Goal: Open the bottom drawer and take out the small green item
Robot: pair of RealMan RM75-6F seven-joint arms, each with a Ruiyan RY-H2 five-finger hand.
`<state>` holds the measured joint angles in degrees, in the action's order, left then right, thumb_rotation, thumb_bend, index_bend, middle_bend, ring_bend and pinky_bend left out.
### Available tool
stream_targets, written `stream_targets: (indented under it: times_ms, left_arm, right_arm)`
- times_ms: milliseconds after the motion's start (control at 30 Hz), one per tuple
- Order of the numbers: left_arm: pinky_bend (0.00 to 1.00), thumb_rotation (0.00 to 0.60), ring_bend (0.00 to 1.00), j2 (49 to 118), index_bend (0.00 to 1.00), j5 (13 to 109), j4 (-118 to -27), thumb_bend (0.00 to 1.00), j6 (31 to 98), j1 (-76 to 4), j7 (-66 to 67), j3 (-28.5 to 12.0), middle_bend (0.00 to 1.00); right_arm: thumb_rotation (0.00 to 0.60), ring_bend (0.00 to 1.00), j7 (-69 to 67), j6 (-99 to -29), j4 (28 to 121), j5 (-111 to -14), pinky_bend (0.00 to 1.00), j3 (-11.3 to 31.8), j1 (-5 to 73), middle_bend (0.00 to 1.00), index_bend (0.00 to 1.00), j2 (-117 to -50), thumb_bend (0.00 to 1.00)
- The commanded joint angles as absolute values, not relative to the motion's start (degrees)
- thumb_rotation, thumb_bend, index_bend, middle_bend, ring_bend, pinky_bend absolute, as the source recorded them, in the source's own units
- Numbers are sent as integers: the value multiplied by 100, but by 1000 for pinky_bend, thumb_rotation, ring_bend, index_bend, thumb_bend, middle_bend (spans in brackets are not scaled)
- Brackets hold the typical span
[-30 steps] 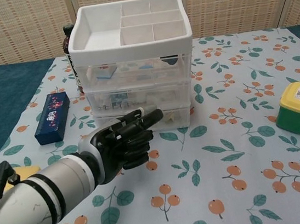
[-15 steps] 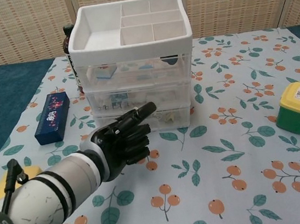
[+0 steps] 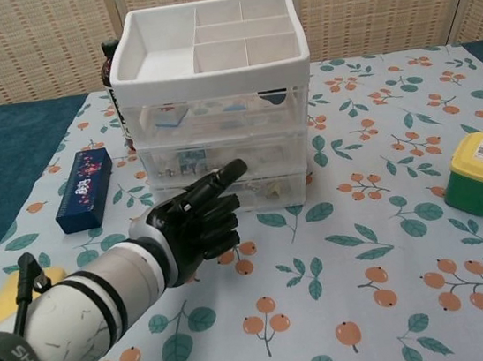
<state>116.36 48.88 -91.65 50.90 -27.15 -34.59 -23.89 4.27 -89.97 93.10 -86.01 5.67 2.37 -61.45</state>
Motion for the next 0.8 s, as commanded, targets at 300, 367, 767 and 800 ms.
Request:
stream_targets:
  times_ms: [300,367,767,800]
  left_arm:
    - [1000,600,1000,11752,177,4710,-9024,339,4983,-2713,-3523,-2524,1000]
    - [1000,600,1000,11774,185,4648,-8997,339,4977,-2715,-3523,-2569,1000]
    - [1000,600,1000,11824,202,4559,-9002,340,4981,-2696,-3510,-2720,1000]
    - [1000,600,1000,11836,203,4544,-9002,339,4999,-2698,-3500,-2734,1000]
  right_arm:
    - [600,39,457,-8981,9326,-8582,36,565,230,128,62,-6149,308]
    - [600,40,458,-8985,9331,-8582,36,565,224,128,62,-6143,309]
    - [600,39,419,-9007,9298,-8557,36,567,191,132,62,-6147,308]
    - [600,39,415,-9009,9296,-8557,36,567,189,132,62,-6147,308]
